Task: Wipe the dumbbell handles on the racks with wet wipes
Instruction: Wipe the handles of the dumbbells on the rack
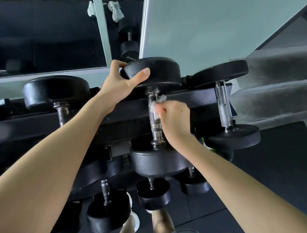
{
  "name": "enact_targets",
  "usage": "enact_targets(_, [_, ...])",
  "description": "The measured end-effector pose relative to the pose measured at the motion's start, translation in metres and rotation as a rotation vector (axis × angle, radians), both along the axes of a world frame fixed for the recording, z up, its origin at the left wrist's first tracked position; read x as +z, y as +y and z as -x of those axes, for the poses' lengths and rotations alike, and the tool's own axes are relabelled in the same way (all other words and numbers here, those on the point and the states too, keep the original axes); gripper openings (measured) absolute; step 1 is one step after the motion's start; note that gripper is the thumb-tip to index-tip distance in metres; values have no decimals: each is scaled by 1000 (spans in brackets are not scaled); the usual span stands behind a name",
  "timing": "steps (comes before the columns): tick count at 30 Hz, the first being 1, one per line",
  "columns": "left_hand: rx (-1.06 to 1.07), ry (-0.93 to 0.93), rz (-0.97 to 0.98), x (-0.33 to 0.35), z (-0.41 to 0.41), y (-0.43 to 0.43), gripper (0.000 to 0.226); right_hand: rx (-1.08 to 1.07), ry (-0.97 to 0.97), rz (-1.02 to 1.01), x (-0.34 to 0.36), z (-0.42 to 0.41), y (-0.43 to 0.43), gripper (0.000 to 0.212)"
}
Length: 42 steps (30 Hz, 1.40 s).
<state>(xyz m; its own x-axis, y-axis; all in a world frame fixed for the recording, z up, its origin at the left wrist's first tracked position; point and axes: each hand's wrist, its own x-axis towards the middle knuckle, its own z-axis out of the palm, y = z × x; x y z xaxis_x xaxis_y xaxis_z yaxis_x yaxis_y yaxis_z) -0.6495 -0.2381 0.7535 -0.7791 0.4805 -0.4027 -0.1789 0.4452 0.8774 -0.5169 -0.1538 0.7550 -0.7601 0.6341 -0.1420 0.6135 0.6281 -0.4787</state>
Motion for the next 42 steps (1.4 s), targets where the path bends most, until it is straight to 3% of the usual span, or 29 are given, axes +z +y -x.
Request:
enact_targets(2, [-1,-11,-13,0,0,0,59,-40,123,20,2,16,6,25])
enact_targets(5, [-1,-13,-11,1,0,0,59,24,135,-105,-4,1,0,15])
enact_targets(8, [3,-13,-9,3,-1,-1,57,153,-178,-37,-10,-23,-7,11])
enact_targets(10, [5,-12,-13,4,-1,0,56,181,-236,-31,-14,-16,0,13])
enact_targets(13, [10,-15,-24,5,-2,-1,57,52,-35,-4,-8,11,6,22])
enact_targets(16, [8,-22,-27,6,-3,-1,58,64,111,-19,-14,4,5,22])
enact_targets(21, [-1,-37,-24,6,-3,-2,60,293,33,100,-20,-28,12,25])
enact_targets(23, [-4,-41,-31,6,-3,-2,60,415,21,87,-10,-26,23,16])
enact_targets(25, [-9,-46,-40,6,-3,-2,59,636,75,-130,0,-20,35,8])
enact_targets(28, [-8,-48,-49,5,-2,-2,59,982,184,-489,-15,-15,59,16])
enact_targets(32, [-7,-40,-49,0,2,-2,61,1192,297,-453,-24,-11,73,9])
enact_targets(36, [-12,-17,-33,-3,3,-1,60,1144,321,-309,-32,-9,74,6])
enact_targets(39, [-8,-7,-27,-4,3,-1,67,886,362,-48,-33,-3,73,15])
enact_targets(42, [-3,-7,-26,-5,3,0,70,686,400,89,-33,-2,71,19])
